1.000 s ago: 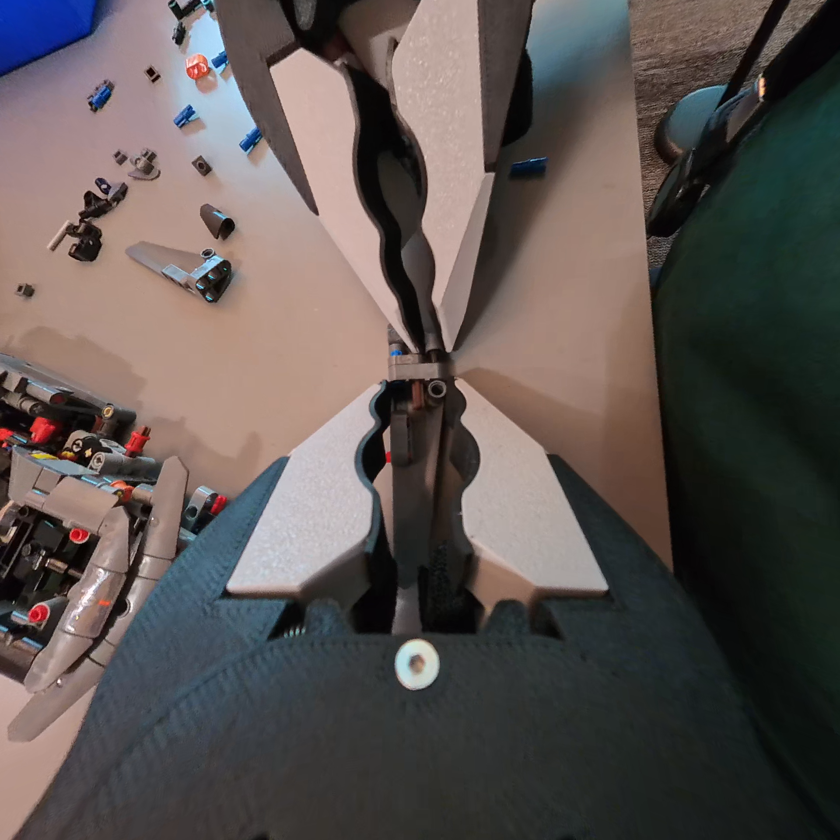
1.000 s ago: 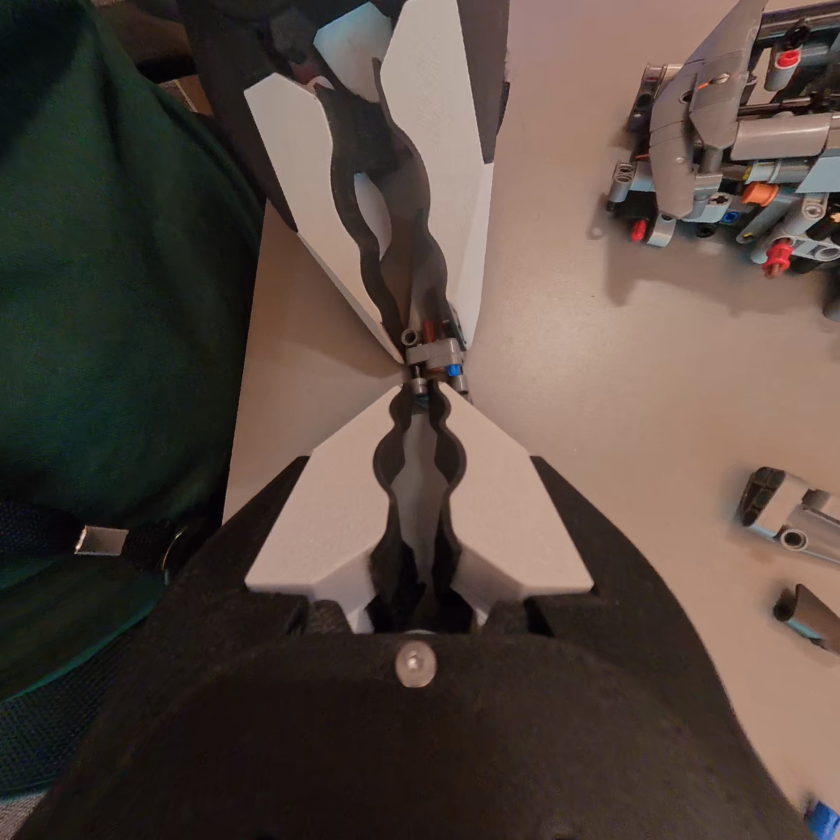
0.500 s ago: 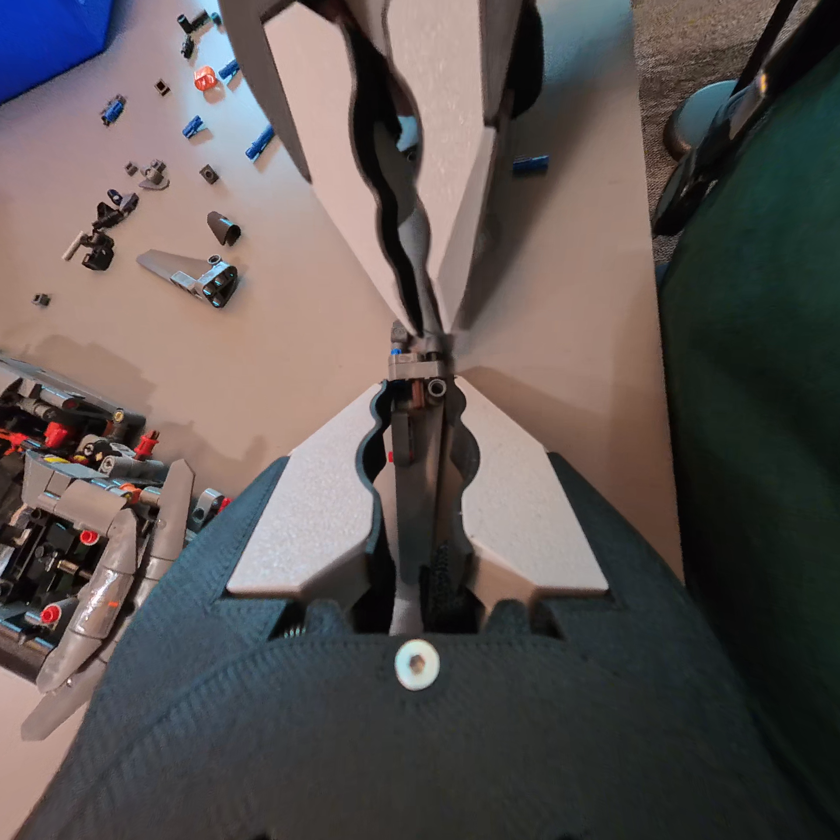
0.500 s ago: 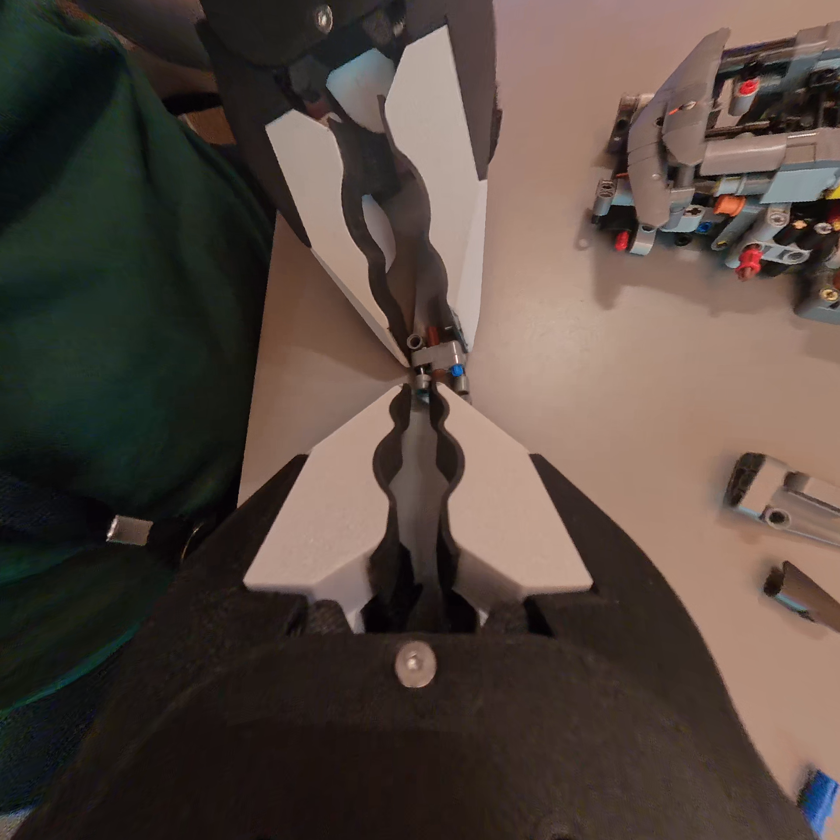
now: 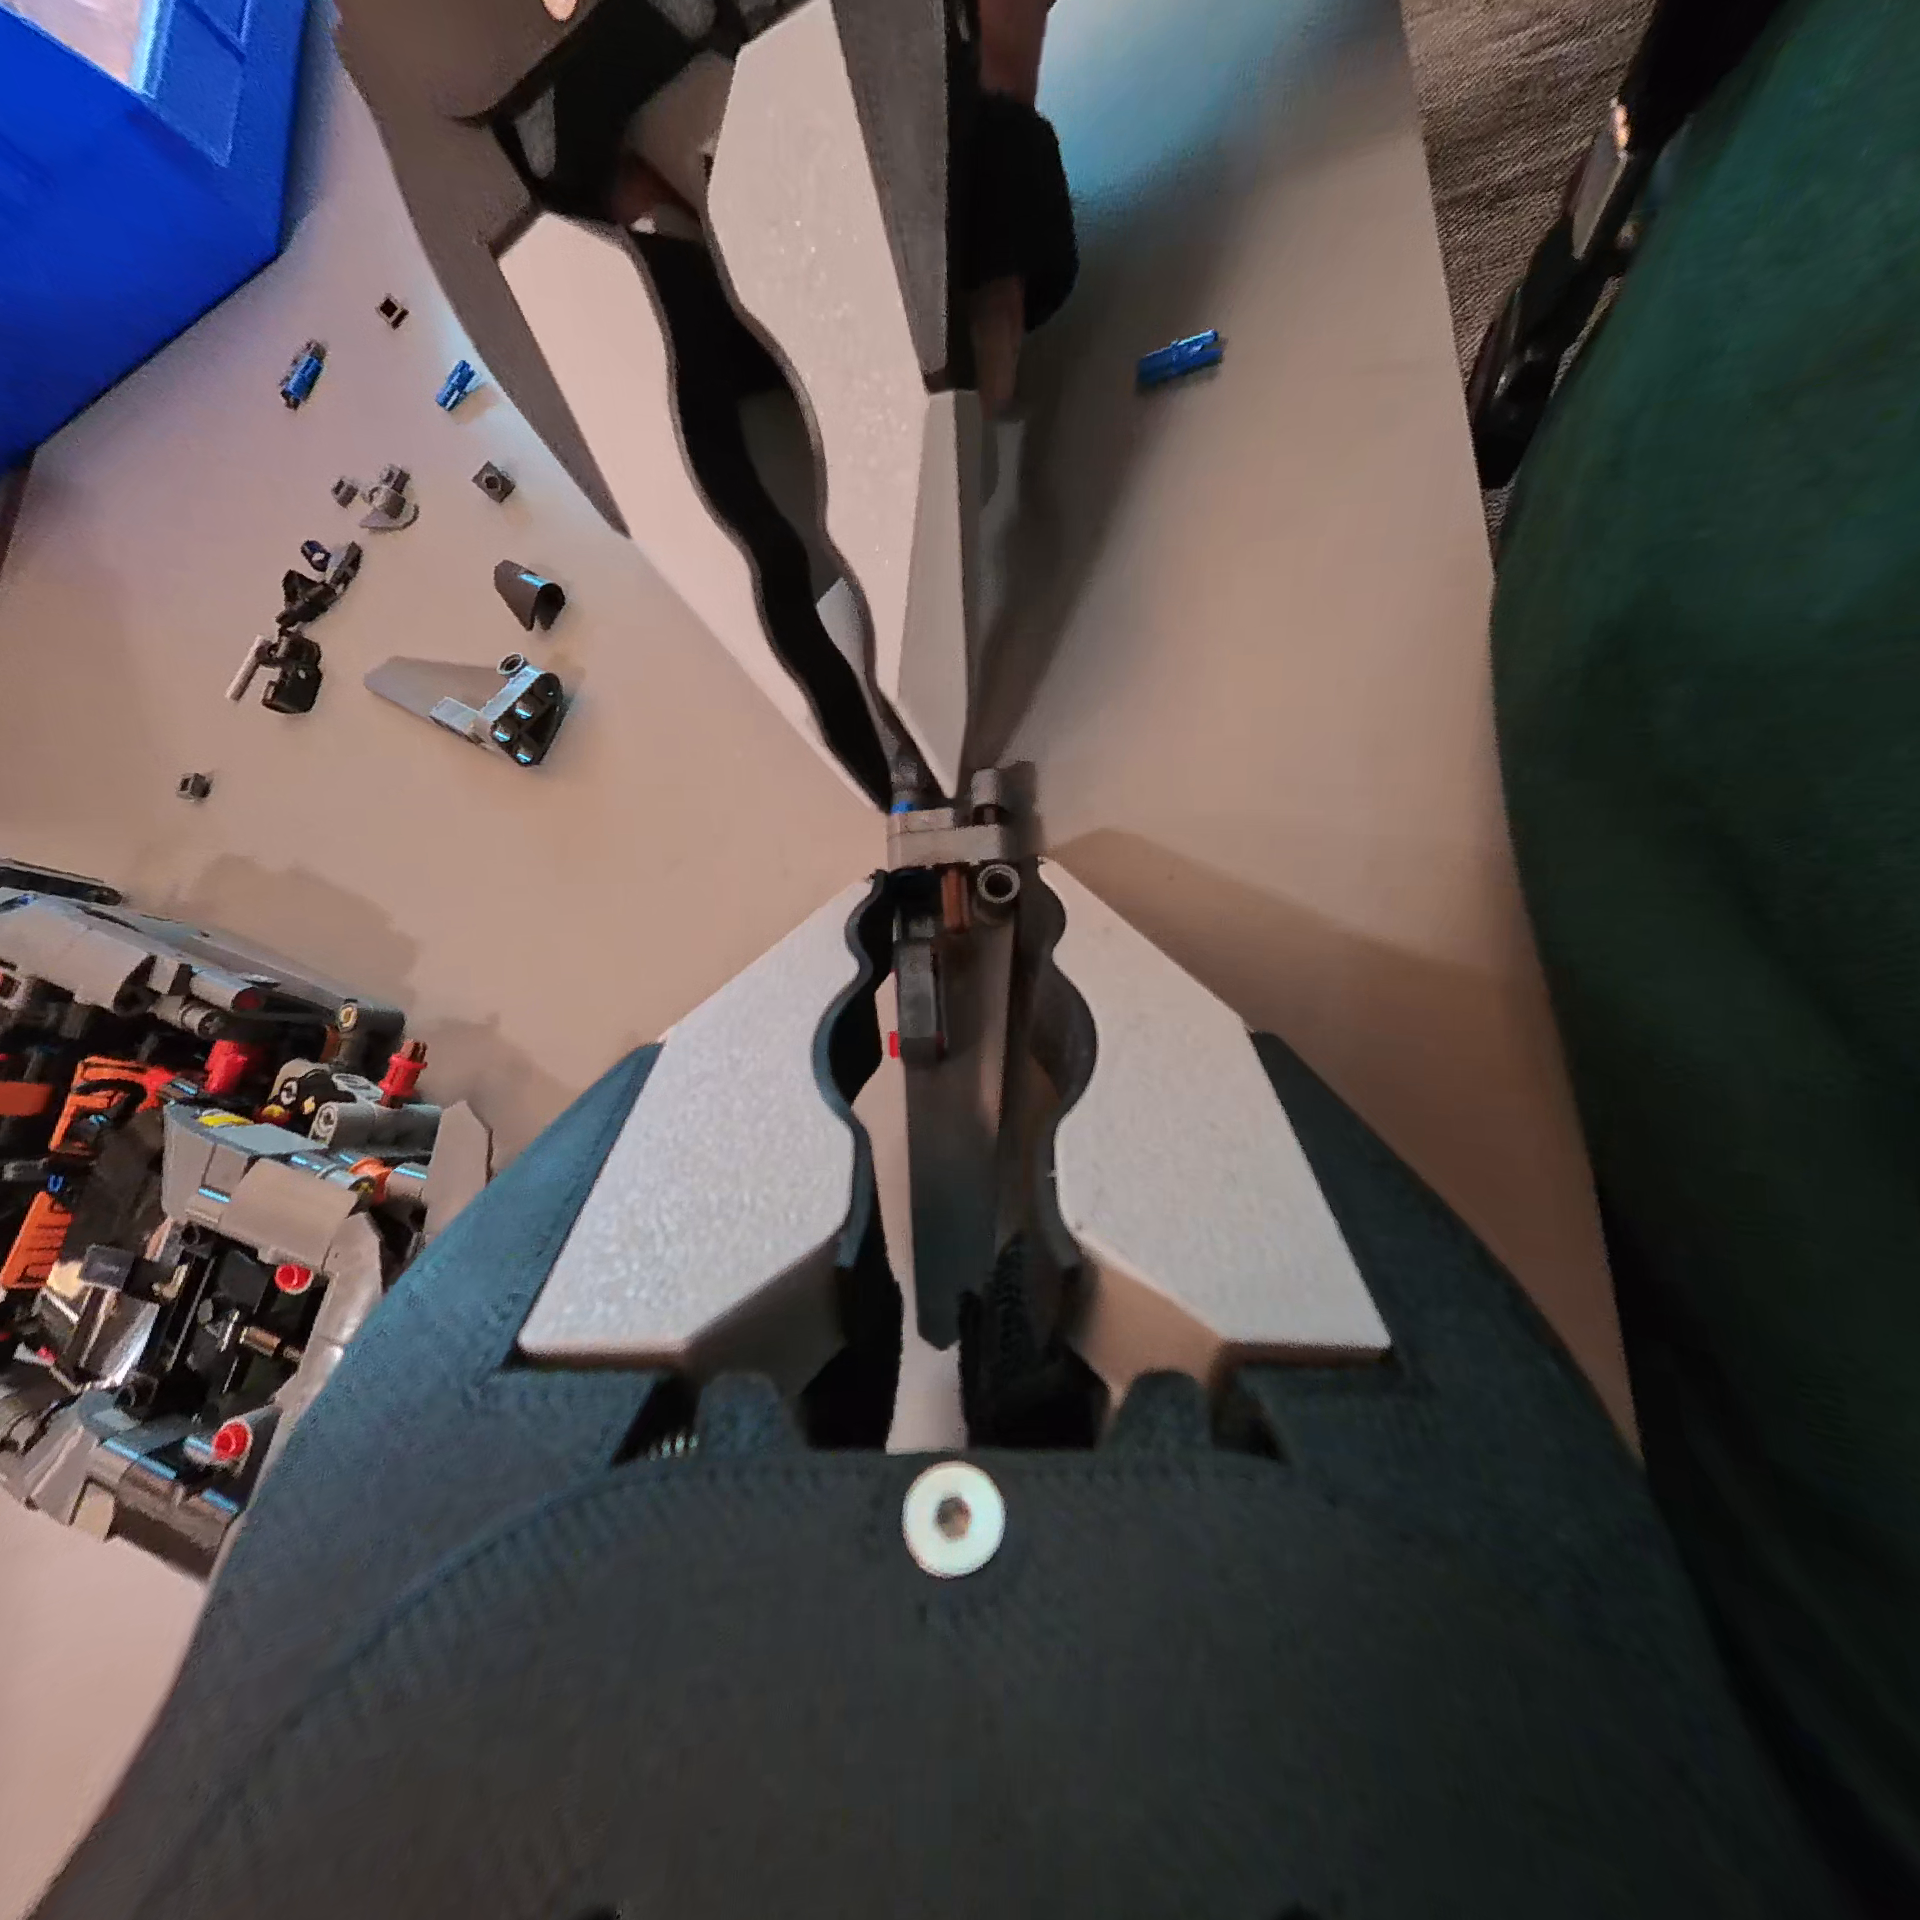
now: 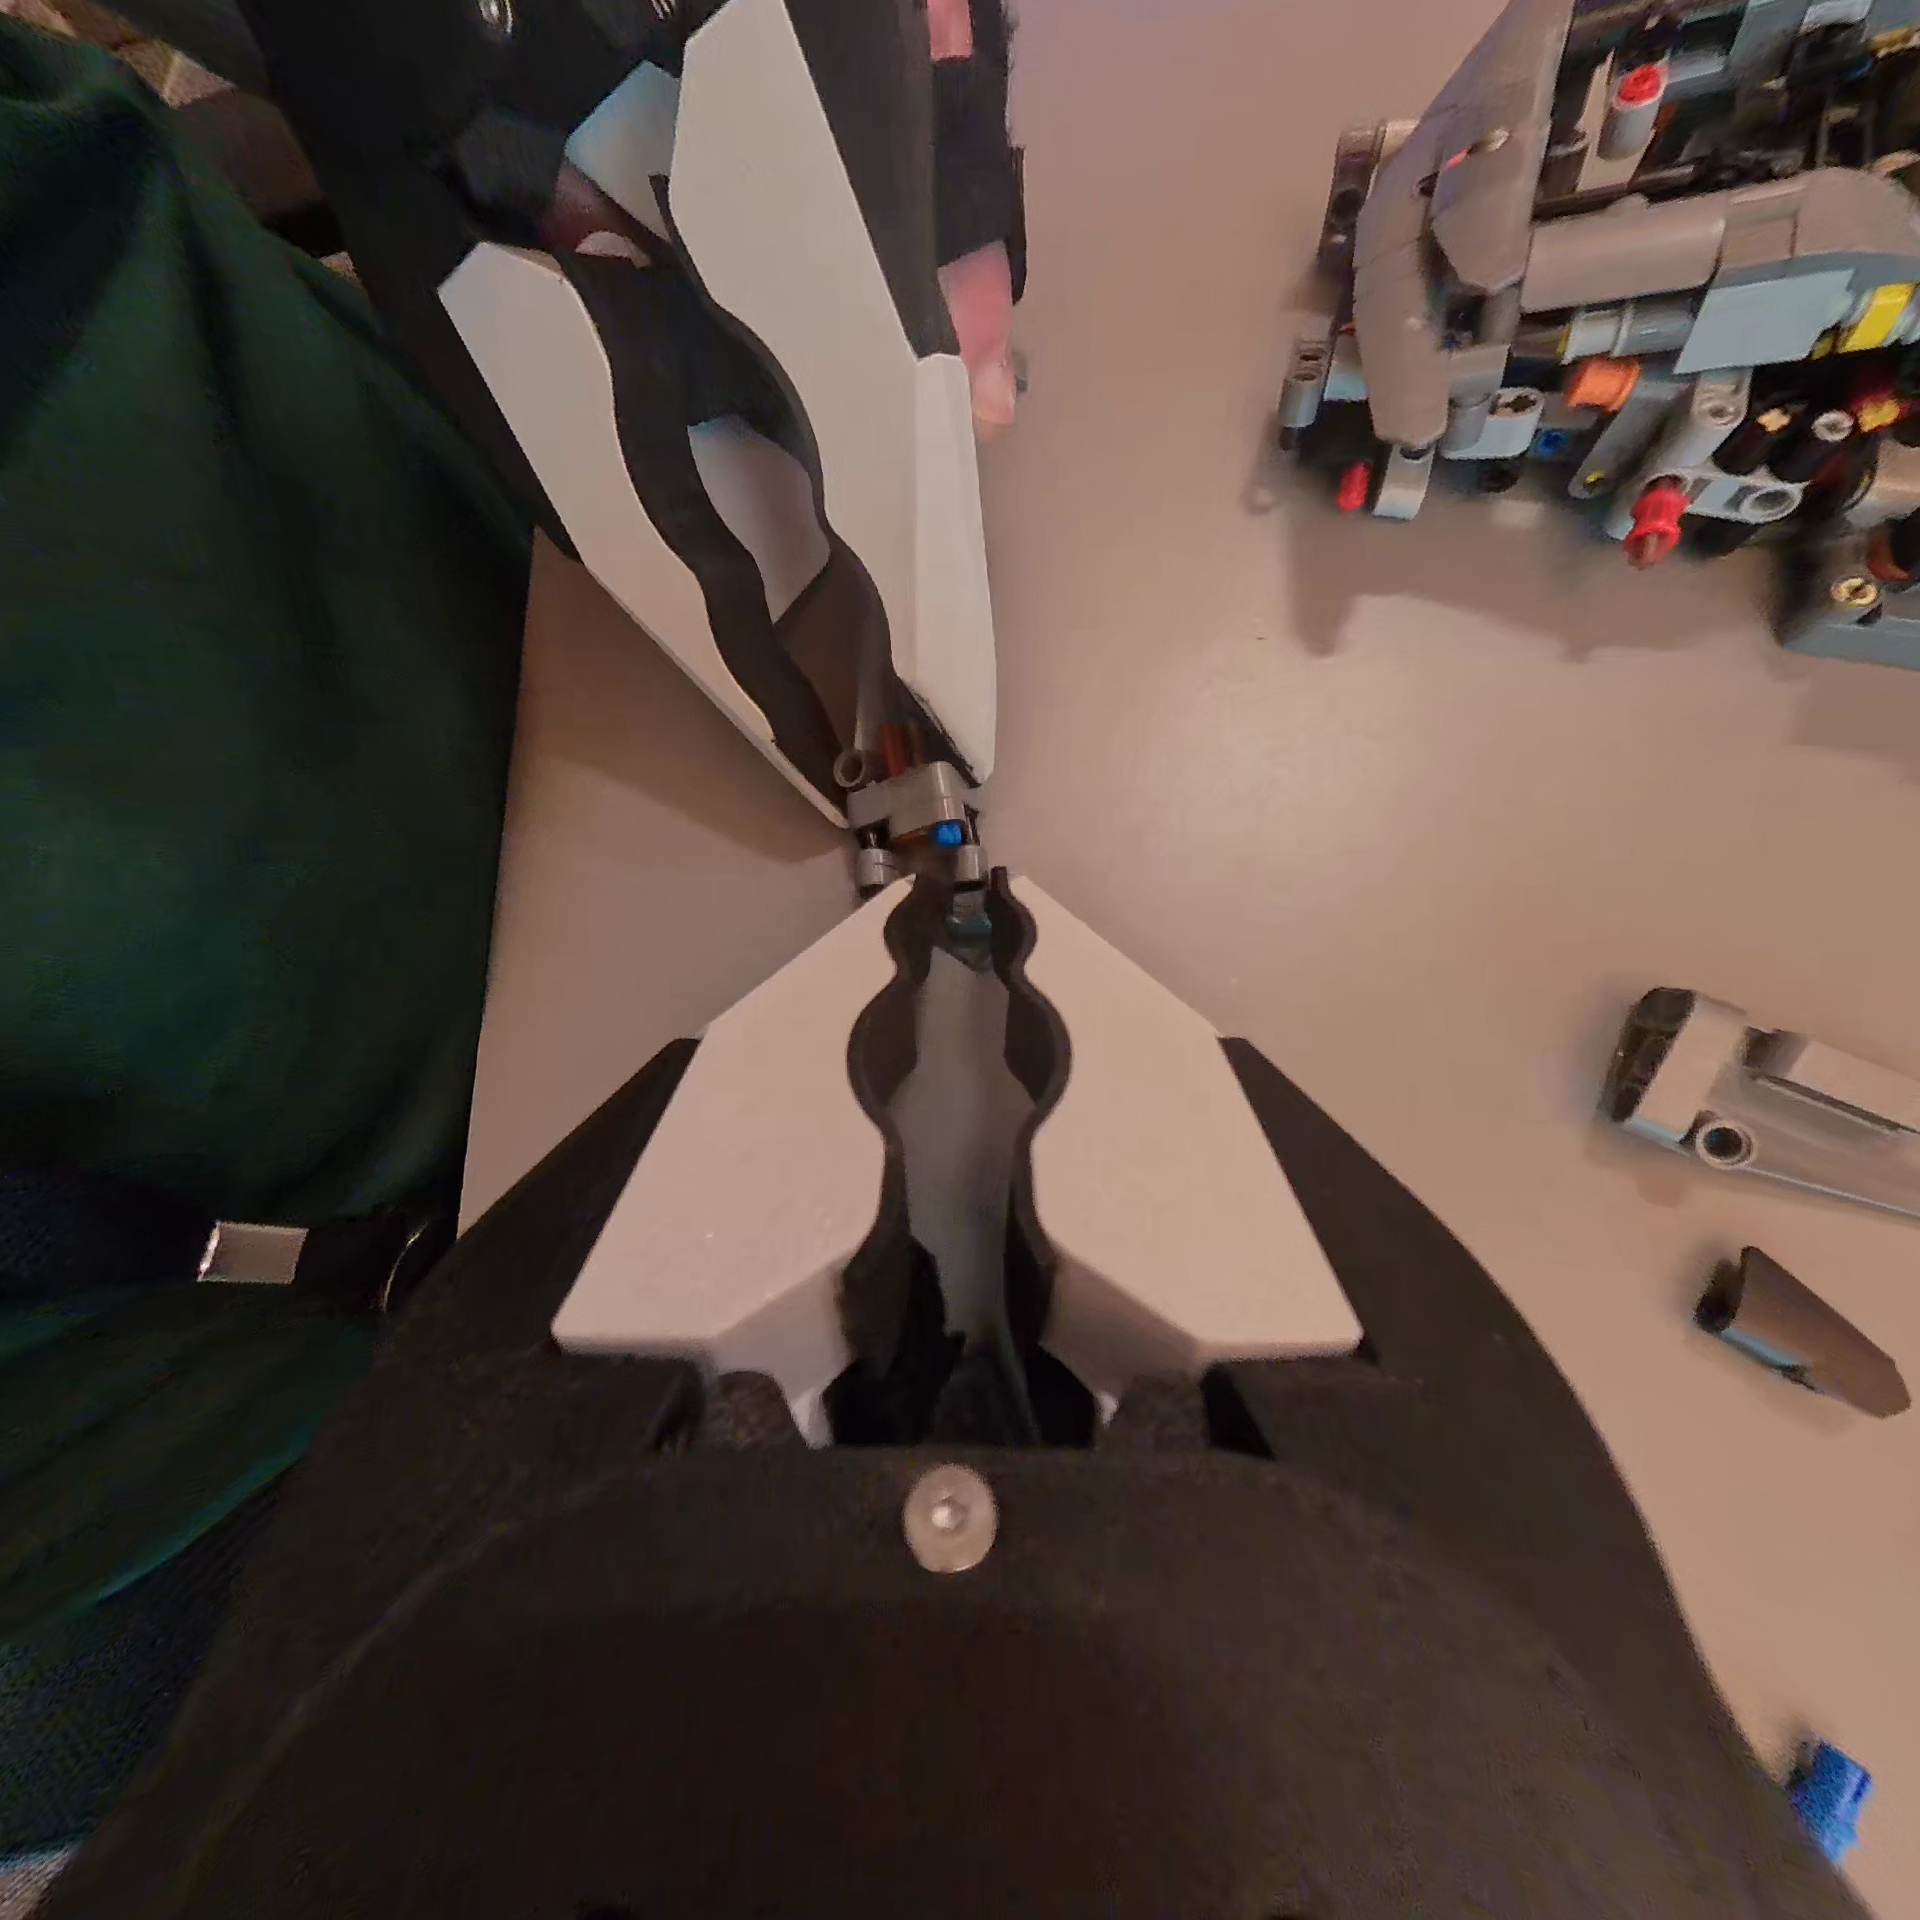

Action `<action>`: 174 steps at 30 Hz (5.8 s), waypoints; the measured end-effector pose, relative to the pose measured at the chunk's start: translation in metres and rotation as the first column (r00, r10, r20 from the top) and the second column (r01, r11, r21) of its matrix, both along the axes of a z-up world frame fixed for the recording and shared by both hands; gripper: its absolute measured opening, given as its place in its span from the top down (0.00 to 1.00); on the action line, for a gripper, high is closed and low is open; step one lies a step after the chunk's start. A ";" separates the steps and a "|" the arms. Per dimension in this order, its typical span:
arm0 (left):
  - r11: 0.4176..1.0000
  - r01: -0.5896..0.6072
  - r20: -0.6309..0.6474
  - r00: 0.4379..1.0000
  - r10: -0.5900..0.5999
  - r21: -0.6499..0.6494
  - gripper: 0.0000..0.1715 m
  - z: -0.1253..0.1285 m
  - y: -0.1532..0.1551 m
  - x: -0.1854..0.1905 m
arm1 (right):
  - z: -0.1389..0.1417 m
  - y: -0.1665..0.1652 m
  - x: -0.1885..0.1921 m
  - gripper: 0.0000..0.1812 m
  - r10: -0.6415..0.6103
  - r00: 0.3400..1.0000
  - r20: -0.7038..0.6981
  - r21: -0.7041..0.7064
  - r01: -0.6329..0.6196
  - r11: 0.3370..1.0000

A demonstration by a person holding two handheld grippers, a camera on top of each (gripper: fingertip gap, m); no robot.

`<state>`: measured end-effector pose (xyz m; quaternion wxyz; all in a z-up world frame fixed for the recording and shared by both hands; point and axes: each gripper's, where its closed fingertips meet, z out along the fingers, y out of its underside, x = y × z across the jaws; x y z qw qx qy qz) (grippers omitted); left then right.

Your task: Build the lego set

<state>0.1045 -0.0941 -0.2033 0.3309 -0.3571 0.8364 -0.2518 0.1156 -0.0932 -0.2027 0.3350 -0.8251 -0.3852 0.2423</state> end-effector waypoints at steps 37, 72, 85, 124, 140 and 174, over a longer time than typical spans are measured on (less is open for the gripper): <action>0.983 0.101 -0.109 0.987 -0.119 -0.151 0.87 -0.002 -0.005 0.000 | -0.002 0.000 -0.001 0.98 0.125 0.987 0.097 0.104 -0.135 0.985; 0.974 0.134 -0.188 0.968 -0.168 -0.185 0.87 -0.004 -0.010 -0.010 | -0.003 -0.007 -0.004 0.98 0.185 0.972 0.144 0.156 -0.207 0.966; 0.957 0.201 -0.175 0.955 -0.239 -0.212 0.86 -0.005 -0.013 -0.008 | -0.003 -0.008 -0.006 0.98 0.257 0.957 0.136 0.119 -0.273 0.955; 0.999 -0.013 0.064 0.998 0.011 0.035 0.74 0.019 0.014 0.000 | 0.014 0.001 0.004 0.97 -0.053 0.995 0.089 0.078 0.046 0.996; 0.998 0.039 -0.043 0.998 -0.041 -0.047 0.93 0.006 -0.001 0.000 | 0.011 -0.003 -0.002 0.97 -0.086 0.984 0.155 0.198 0.054 0.979; 0.972 0.237 -0.129 0.964 -0.235 0.001 0.93 0.006 -0.003 0.002 | 0.008 -0.005 -0.003 0.98 0.080 0.965 0.251 0.221 -0.137 0.965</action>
